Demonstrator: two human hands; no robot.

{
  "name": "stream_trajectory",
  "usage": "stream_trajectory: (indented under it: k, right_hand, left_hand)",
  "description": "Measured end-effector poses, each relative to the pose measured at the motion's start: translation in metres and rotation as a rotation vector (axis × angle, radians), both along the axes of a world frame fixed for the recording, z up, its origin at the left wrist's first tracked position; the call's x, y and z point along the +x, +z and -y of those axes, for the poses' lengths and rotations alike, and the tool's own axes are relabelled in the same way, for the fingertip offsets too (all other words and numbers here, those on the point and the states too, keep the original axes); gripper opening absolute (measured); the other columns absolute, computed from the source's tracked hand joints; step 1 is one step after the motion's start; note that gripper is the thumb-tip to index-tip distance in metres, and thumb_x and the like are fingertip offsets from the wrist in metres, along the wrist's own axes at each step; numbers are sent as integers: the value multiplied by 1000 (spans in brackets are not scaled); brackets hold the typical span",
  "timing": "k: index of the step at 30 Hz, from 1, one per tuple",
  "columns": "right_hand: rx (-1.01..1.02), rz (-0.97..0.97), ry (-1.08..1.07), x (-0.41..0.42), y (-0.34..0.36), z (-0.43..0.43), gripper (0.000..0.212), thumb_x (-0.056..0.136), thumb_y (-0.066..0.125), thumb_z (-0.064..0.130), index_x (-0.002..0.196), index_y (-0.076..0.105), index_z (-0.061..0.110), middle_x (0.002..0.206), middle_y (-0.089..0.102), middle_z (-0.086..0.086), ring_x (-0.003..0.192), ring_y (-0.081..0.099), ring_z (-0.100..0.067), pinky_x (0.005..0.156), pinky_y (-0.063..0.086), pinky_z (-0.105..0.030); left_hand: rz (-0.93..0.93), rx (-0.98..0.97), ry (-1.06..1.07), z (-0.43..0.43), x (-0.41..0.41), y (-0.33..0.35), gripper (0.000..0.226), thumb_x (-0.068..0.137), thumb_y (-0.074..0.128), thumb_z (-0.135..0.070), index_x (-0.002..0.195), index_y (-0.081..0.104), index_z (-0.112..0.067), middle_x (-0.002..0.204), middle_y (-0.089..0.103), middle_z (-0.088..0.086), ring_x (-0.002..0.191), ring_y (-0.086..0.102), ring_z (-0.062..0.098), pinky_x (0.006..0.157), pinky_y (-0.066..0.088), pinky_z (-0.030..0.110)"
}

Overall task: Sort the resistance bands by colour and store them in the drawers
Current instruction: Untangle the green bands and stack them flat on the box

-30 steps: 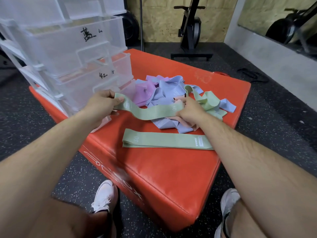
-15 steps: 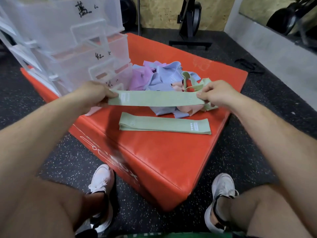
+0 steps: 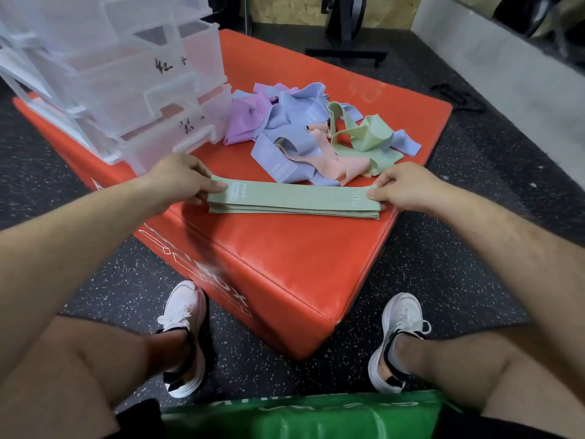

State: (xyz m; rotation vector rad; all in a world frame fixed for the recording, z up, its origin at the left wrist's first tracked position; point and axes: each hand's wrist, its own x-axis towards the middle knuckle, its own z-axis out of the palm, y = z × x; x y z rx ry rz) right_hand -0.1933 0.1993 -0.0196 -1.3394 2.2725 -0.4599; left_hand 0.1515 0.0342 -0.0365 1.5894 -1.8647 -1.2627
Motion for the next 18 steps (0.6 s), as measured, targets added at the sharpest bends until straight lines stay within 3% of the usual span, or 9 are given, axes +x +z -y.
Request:
stream_trajectory:
  k: [3, 7, 9, 11, 14, 18]
  right_hand:
    - [17, -33, 16, -1, -7, 3, 13, 88, 72, 26, 91, 69, 14, 72, 73, 2, 69, 65, -16, 65, 48, -30]
    - [8, -91, 52, 1, -13, 2, 22, 88, 72, 29, 99, 57, 19, 83, 63, 5, 76, 61, -17, 63, 43, -31]
    - [-3, -98, 96, 2, -15, 1, 23, 90, 70, 28, 103, 52, 23, 84, 59, 3, 73, 57, -16, 62, 40, -32]
    - [2, -131, 140, 2, -17, -1, 11, 92, 66, 27, 96, 55, 25, 79, 58, 7, 69, 54, -12, 58, 36, -31]
    - [-2, -211, 192, 4, -15, -2, 6, 92, 64, 28, 88, 61, 29, 78, 56, 12, 69, 52, -6, 55, 33, -29]
    - [24, -272, 207, 5, -5, -1, 6, 92, 63, 35, 89, 64, 29, 84, 60, 14, 77, 58, -9, 63, 43, -30]
  left_hand:
    - [41, 7, 18, -1, -2, -5, 28, 74, 85, -14, 83, 59, -12, 75, 62, 8, 64, 59, 22, 59, 57, 28]
    - [61, -40, 4, -6, -6, -9, 30, 74, 84, -11, 87, 57, -10, 75, 59, 7, 59, 58, 20, 47, 54, 23]
    - [57, -99, 5, -7, -6, -11, 33, 74, 85, -11, 87, 55, -10, 73, 55, 6, 58, 56, 21, 49, 56, 29]
    - [114, -197, -28, -5, -5, -14, 34, 73, 86, -16, 84, 53, -12, 70, 53, 3, 58, 54, 22, 57, 54, 36]
    - [270, -298, -123, -3, -4, -13, 30, 73, 84, -30, 78, 58, -16, 67, 55, -1, 56, 50, 18, 58, 41, 30]
    - [394, -372, -205, -4, -11, 0, 23, 76, 80, -34, 78, 63, -18, 78, 62, 0, 67, 54, 17, 62, 40, 31]
